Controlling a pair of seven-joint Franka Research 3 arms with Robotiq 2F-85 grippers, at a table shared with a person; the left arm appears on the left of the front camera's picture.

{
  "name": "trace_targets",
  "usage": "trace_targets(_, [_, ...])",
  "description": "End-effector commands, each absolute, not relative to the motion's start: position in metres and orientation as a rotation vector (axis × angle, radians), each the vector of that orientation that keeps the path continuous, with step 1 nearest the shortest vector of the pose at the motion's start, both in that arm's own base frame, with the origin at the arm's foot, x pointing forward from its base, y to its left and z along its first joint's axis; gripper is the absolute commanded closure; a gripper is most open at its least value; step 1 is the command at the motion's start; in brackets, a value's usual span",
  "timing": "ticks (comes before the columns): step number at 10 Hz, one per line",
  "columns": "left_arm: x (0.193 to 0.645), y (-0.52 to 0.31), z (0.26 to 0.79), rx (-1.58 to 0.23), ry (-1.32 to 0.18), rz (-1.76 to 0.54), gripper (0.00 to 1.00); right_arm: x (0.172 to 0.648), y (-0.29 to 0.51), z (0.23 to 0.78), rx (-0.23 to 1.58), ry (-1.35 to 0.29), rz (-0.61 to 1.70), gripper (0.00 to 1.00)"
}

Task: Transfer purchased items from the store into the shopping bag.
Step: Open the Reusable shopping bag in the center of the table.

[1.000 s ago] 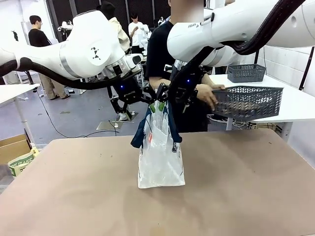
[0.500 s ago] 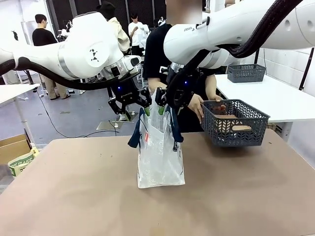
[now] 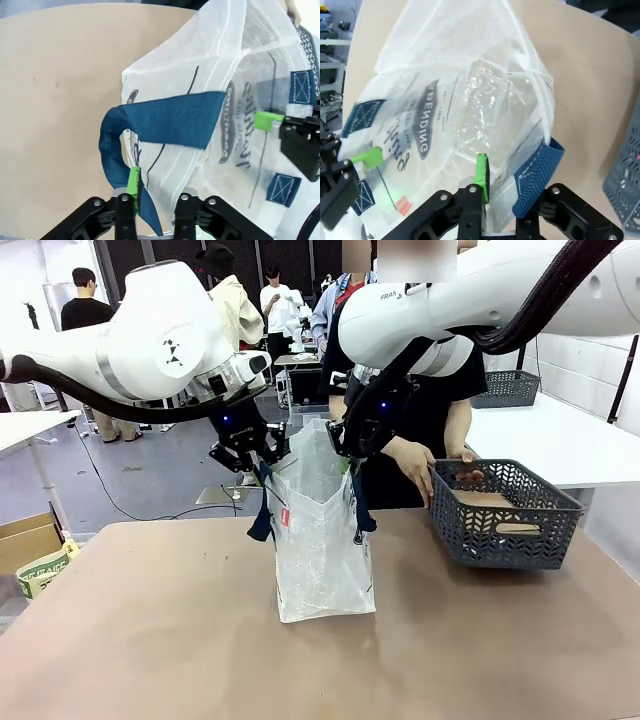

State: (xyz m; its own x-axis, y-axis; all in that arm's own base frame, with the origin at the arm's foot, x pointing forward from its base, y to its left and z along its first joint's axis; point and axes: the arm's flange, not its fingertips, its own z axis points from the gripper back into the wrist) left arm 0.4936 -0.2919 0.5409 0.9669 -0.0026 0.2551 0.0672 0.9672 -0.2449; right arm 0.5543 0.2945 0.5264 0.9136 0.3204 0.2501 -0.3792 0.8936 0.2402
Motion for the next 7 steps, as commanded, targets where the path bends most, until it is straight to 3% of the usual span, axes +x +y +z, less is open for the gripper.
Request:
trace_targets(1, [0.480,-0.271,0.537,-0.256,-0.280,-0.002,1.00,0.538,0.277,0.522,0.246,-0.230,0.366,1.00])
trace_targets(7, [0.467,-0.230,0.547,-0.245,-0.322,0.077,1.00,0.527,0.250,0.530,0.157,-0.213,0.373,1.00])
